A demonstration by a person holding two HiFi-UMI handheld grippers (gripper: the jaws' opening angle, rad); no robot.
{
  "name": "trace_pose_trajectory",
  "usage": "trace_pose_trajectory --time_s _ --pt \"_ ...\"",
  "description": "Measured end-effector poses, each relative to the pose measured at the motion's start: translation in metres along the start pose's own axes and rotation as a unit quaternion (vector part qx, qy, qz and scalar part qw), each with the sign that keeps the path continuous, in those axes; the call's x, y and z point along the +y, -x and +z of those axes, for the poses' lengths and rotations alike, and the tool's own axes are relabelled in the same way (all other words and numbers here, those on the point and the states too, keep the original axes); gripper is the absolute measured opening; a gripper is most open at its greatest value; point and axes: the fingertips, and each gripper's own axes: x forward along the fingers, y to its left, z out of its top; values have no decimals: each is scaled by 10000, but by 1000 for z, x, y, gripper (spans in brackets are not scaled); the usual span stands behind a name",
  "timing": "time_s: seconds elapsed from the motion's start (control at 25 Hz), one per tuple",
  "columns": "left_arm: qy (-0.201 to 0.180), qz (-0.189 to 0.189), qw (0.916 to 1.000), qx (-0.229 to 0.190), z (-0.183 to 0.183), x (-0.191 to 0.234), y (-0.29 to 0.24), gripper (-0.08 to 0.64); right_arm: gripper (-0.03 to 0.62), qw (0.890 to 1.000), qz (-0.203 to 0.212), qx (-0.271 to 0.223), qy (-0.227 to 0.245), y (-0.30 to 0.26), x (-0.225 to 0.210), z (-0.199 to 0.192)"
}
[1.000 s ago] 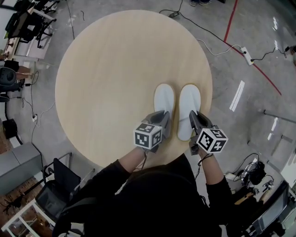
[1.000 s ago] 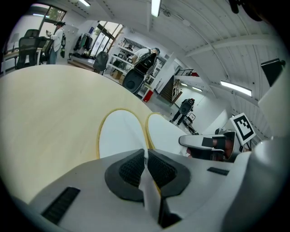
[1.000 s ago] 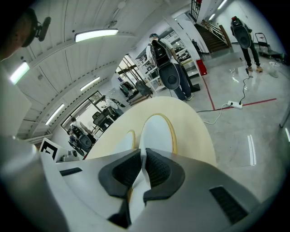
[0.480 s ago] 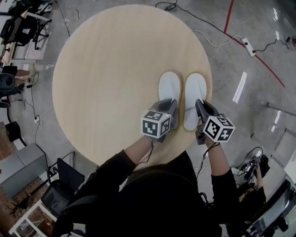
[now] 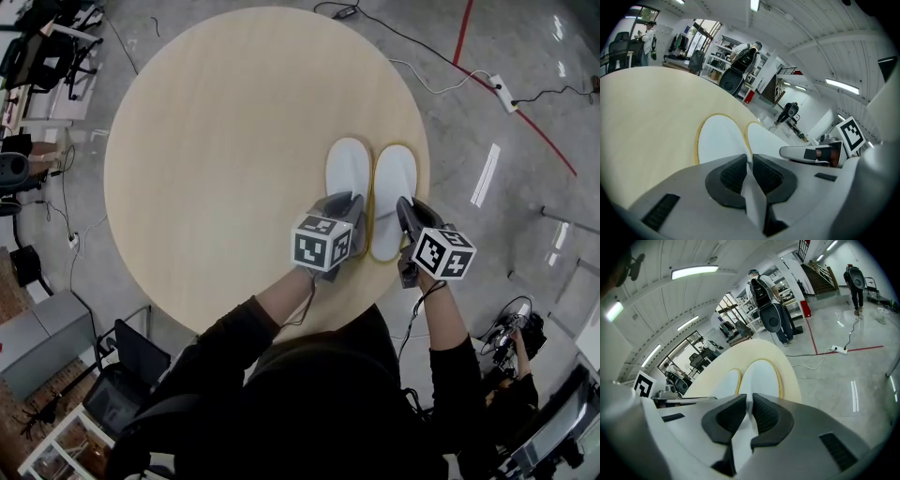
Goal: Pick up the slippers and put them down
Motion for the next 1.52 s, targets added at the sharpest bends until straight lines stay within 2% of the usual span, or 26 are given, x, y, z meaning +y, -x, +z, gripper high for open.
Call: trace_pose_trajectory --time_s 0.12,0.2,0.28,0.4,0.68,0.88,1.28,1.52 --pt "2 22 10000 -3 0 2 -2 37 35 9999 -111 -43 92 -1 -2 1" --pt "3 22 10000 -7 1 1 -3 48 79 9997 -146 -74 155 -1 -3 4" --pt "2 -2 10000 2 1 -1 -4 109 125 9996 -159 -89 213 0 -2 5" --pt "-25 -3 10000 -1 1 -4 -3 160 175 9993 -220 -110 289 5 -2 6" --pt "155 -236 9995 -154 1 -20 15 173 186 9984 -322 -322 346 26 4 9" --pt "248 -304 9987 -322 -3 -30 45 173 186 9979 -415 -462 208 51 14 5" --pt "393 -582 9947 -746 -11 -47 125 173 186 9964 -232 -721 379 93 88 -10" --pt "602 -909 9873 -1153 -11 -60 186 173 183 9932 -42 -898 744 121 153 -19"
